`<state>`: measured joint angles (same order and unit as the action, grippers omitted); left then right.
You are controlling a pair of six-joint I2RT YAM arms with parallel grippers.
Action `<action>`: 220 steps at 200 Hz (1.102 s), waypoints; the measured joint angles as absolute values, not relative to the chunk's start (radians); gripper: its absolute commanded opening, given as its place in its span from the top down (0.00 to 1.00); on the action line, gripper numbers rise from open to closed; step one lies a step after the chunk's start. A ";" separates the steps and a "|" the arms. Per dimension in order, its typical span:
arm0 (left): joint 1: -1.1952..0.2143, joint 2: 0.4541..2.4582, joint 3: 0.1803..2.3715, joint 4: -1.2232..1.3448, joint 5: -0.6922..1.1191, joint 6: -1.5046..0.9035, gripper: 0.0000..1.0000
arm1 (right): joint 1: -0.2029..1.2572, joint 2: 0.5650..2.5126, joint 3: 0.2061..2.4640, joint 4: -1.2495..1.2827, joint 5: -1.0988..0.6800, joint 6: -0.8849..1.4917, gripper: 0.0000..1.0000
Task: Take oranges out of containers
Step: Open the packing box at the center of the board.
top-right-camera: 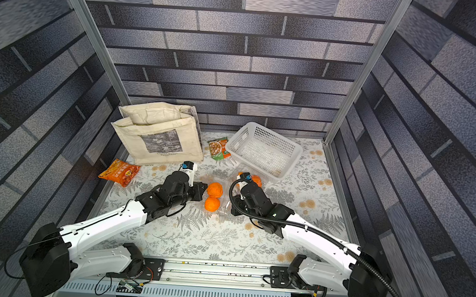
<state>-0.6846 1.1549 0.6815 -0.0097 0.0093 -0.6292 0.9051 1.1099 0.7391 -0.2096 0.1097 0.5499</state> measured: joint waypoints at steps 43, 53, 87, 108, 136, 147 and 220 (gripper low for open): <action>-0.650 1.159 0.669 -0.001 0.101 -0.658 1.00 | 0.883 1.011 0.755 -0.362 0.140 0.545 1.00; -0.645 1.166 0.669 0.006 0.121 -0.667 0.86 | 0.874 1.003 0.774 -0.403 0.149 0.543 1.00; -0.645 1.217 0.669 0.044 0.180 -0.682 0.45 | 0.835 1.003 0.845 -0.543 0.141 0.530 1.00; -0.645 1.245 0.668 0.058 0.200 -0.686 0.29 | 0.809 1.003 0.862 -0.583 0.122 0.518 1.00; -0.645 1.245 0.668 0.079 0.211 -0.686 0.27 | 0.778 1.009 0.862 -0.623 0.078 0.492 1.00; -0.645 1.245 0.668 0.088 0.213 -0.686 0.26 | 0.763 1.013 0.862 -0.632 0.060 0.476 1.00; -0.645 1.225 0.659 0.097 0.213 -0.686 0.23 | 0.710 1.051 1.000 -0.750 -0.014 0.358 1.00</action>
